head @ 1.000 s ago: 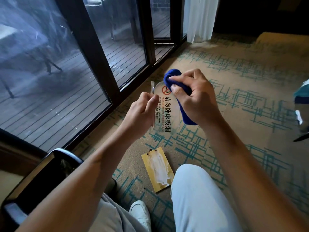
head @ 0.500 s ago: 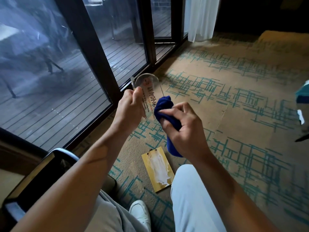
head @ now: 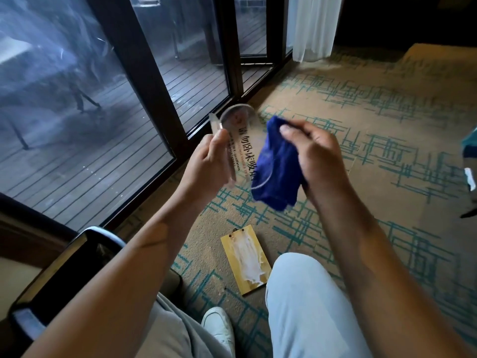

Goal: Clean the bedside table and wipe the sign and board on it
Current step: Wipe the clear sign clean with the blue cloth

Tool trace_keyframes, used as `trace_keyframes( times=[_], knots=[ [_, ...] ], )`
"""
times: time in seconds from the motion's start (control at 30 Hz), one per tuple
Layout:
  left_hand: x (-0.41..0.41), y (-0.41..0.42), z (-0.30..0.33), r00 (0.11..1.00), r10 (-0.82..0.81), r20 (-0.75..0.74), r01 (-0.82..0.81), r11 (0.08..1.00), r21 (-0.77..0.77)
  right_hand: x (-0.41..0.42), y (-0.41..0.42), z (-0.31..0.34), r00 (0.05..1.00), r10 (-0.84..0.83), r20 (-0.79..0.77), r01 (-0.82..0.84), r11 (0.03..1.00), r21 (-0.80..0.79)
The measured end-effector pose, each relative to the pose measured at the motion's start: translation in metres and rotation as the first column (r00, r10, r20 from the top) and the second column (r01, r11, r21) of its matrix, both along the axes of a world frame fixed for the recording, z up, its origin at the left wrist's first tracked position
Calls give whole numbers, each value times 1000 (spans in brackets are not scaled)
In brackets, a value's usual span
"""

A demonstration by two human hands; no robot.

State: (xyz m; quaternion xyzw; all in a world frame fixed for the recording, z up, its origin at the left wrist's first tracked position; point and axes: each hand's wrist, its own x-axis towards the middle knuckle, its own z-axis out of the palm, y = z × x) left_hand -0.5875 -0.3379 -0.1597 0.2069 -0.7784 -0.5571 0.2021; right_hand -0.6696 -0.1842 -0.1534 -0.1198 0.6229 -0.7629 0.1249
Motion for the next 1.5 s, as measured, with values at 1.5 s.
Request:
trace_keyframes(
  times=[1.5],
  knots=[
    [26, -7, 17, 953, -285, 107, 249, 932, 266, 27, 20, -9, 924, 310, 222, -290, 949, -120]
  ],
)
